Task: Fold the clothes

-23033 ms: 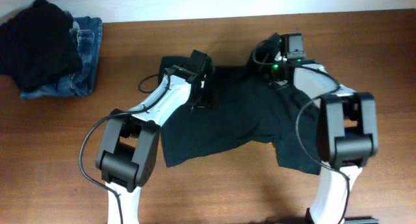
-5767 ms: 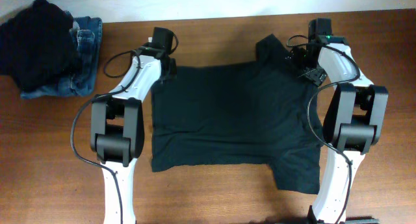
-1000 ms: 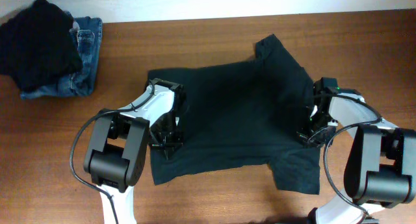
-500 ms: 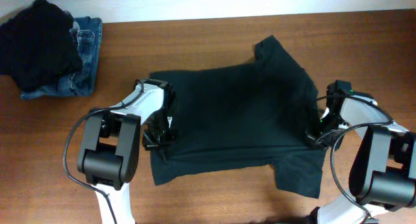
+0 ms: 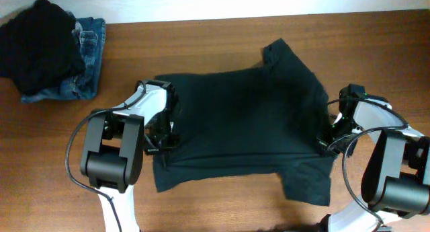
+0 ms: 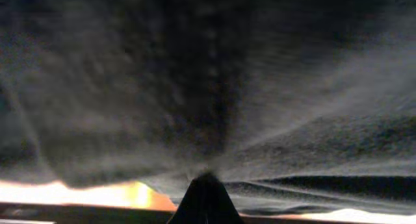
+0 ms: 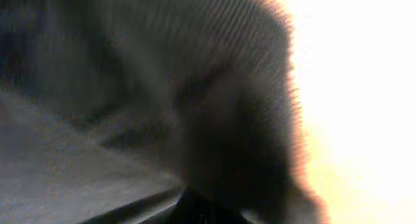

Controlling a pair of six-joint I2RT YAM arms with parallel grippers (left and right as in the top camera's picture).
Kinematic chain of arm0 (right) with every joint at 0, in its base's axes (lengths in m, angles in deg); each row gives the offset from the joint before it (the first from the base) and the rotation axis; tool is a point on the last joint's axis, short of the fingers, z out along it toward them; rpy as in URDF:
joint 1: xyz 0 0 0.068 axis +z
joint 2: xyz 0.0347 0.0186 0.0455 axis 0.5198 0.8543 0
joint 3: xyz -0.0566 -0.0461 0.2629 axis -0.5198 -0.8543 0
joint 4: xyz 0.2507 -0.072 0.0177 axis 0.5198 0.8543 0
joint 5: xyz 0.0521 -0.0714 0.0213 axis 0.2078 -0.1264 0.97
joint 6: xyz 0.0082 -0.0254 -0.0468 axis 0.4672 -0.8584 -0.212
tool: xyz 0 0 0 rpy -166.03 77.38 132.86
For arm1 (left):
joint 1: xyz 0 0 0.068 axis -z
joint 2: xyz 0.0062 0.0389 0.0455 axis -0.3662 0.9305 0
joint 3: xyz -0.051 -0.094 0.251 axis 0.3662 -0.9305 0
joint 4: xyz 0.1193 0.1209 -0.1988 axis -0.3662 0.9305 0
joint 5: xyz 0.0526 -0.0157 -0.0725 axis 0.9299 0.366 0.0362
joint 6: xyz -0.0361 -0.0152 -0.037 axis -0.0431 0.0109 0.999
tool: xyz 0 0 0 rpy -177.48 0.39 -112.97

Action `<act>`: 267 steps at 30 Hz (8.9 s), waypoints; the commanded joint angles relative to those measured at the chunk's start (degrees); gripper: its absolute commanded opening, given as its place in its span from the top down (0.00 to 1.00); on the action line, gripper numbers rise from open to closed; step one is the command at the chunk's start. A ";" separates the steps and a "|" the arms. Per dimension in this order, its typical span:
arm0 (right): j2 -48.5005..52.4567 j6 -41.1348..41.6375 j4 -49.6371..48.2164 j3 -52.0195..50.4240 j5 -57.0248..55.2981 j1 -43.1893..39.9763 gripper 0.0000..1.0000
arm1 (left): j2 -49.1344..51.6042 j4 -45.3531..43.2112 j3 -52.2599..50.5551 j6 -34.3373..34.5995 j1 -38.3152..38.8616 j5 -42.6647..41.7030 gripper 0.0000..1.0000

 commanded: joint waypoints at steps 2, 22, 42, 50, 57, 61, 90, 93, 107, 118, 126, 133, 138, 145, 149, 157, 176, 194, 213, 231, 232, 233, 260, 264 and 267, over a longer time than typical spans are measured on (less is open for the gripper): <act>-1.07 -0.90 3.19 5.86 1.46 -0.74 0.95 | -1.11 1.01 3.69 0.59 -1.03 5.31 0.99; -3.08 -4.00 -22.32 18.60 29.14 1.40 0.01 | -4.13 -18.64 12.13 0.59 -1.05 2.62 0.05; 16.28 3.52 -61.02 18.64 17.38 9.60 0.01 | -3.91 -47.12 12.52 0.59 -1.03 7.10 0.05; 17.16 3.50 -63.41 18.86 12.04 8.83 0.01 | -0.02 -47.98 12.52 0.72 -1.03 9.46 0.05; 20.37 3.28 -62.01 23.19 12.07 8.83 0.01 | 1.40 -47.98 12.52 3.61 -1.05 8.57 0.04; 24.02 1.73 -57.70 28.22 12.24 8.85 0.01 | 1.40 -48.72 12.50 3.65 -1.03 8.57 0.02; 29.62 -5.77 -52.37 34.18 18.78 9.01 0.01 | 2.01 -49.16 12.26 5.11 -0.48 8.09 0.01; 29.77 -5.77 -52.59 34.18 18.75 9.35 0.01 | 2.01 -49.16 12.26 5.11 -0.50 8.09 0.01; 31.17 -7.32 -50.01 35.65 17.07 12.17 0.02 | 2.01 -49.18 12.26 5.33 -0.50 8.09 0.01; 31.34 -8.39 -49.64 35.89 14.62 12.57 0.01 | 3.43 -47.06 12.09 5.31 0.15 8.11 0.02; 33.83 -10.08 -54.16 35.89 13.11 13.51 0.01 | 3.72 -46.45 12.07 5.33 0.15 8.11 0.03; 33.83 -10.03 -55.25 35.89 11.61 13.46 0.00 | 4.20 -47.21 12.09 5.35 0.04 10.27 0.03; 33.94 -10.03 -54.95 35.89 10.71 13.46 0.01 | 4.17 -50.12 12.09 5.29 0.04 14.73 0.03; 33.97 -10.03 -54.97 35.89 10.54 13.46 0.01 | 3.13 -49.81 13.00 2.91 -0.63 19.52 0.03; 33.97 -10.03 -54.99 35.89 10.54 13.46 0.01 | 2.89 -49.68 13.00 2.91 -3.23 18.08 0.06; 33.94 -10.05 -57.07 35.89 10.56 13.46 0.01 | 3.04 -50.29 13.00 -2.25 -9.05 3.80 0.06; 33.94 -10.08 -57.88 35.89 10.56 13.46 0.01 | 4.90 -55.43 13.00 -7.89 -9.29 -2.01 0.07; 33.97 -10.08 -61.02 35.89 10.56 13.46 0.01 | 7.23 -55.63 13.00 -6.78 -9.27 -5.07 0.20; 33.97 -10.10 -65.40 35.89 4.15 13.35 0.01 | 7.23 -54.40 12.98 -6.78 -9.14 -4.72 0.60; 35.93 -12.22 -67.76 35.91 11.13 13.35 0.04 | 7.23 -54.31 12.98 -6.75 -9.14 -4.35 0.98; 36.04 -12.24 -67.45 35.91 11.13 13.35 0.04 | 7.23 -54.31 12.98 -6.75 -9.14 -4.37 0.99; 36.28 -12.24 -67.38 35.91 11.13 13.35 0.05 | 7.23 -54.31 12.98 -6.75 -9.14 -4.37 0.99; 37.68 -10.03 -50.75 40.61 13.79 12.17 0.24 | 7.23 -54.29 12.98 -6.75 -9.14 -4.37 0.99; 37.68 -10.01 -49.70 40.79 15.34 12.26 0.24 | 7.23 -54.31 12.98 -6.75 -9.14 -4.37 0.99; 37.68 -10.01 -49.77 40.79 16.37 12.22 0.31 | 7.23 -54.29 12.98 -6.75 -9.14 -4.37 0.99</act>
